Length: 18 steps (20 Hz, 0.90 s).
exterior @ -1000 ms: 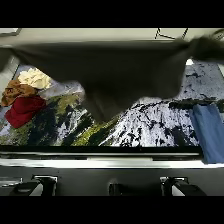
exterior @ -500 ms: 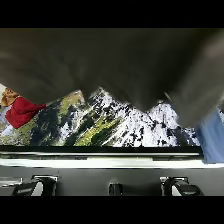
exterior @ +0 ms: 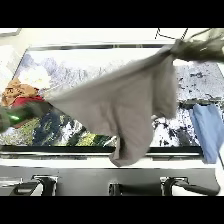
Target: Fold the clothes and pants, and hang the long-sleeved shirts on hangers.
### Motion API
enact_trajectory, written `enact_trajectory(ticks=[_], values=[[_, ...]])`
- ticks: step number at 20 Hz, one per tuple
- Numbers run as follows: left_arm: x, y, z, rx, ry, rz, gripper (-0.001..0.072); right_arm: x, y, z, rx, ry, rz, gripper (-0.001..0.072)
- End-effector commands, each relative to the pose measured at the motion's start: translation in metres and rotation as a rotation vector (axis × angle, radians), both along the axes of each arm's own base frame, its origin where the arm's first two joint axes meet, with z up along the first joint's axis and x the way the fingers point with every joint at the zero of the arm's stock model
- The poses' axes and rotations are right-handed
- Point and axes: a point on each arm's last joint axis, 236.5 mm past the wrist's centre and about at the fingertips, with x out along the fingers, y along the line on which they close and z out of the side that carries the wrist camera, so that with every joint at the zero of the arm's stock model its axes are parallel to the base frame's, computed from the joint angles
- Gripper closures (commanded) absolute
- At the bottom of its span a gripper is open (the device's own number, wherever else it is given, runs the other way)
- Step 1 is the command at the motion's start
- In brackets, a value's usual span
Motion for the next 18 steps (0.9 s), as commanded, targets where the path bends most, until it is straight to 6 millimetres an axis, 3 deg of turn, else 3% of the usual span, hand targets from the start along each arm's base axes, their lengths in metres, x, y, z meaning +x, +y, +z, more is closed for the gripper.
enact_trajectory(ticks=[1,3,5,6,7,8,11,13,15,17,18], values=[[-0.048,-0.032,-0.116,-0.036,0.31,-0.072,0.0681,-0.004,0.067,-0.137,0.364,0.473,0.09,0.0664],[-0.062,-0.04,-0.134,-0.033,0.367,-0.097,0.0681,-0.033,0.08,-0.184,0.381,0.676,0.164,0.0663],[-0.062,-0.042,-0.133,-0.032,0.362,-0.102,0.0681,-0.059,0.079,-0.211,0.303,0.785,0.233,0.0634],[-0.061,-0.041,-0.132,-0.032,0.358,-0.101,0.0681,-0.063,0.068,-0.215,0.255,0.797,0.226,0.0474],[-0.059,-0.041,-0.13,-0.033,0.353,-0.099,0.0681,-0.067,0.055,-0.214,0.208,0.79,0.245,0.024],[-0.058,-0.041,-0.127,-0.033,0.347,-0.1,0.0681,-0.075,0.036,-0.209,0.141,0.786,0.276,0.0116],[-0.055,-0.041,-0.123,-0.033,0.335,-0.101,0.0681,-0.113,-0.055,-0.202,-0.111,0.888,0.171,0.0106],[-0.055,-0.04,-0.124,-0.022,0.333,-0.104,0.0681,-0.156,-0.079,-0.206,-0.111,0.983,0.123,0.0106],[-0.055,-0.037,-0.126,0.0,0.332,-0.104,0.0681,-0.212,-0.072,-0.232,-0.07,1.069,0.101,0.0095],[-0.055,-0.036,-0.127,0.006,0.331,-0.105,0.0681,-0.263,-0.036,-0.263,0.028,1.083,0.139,0.0095],[-0.055,-0.036,-0.127,0.006,0.331,-0.105,0.0681,-0.276,-0.017,-0.272,0.093,1.055,0.157,0.0096]])
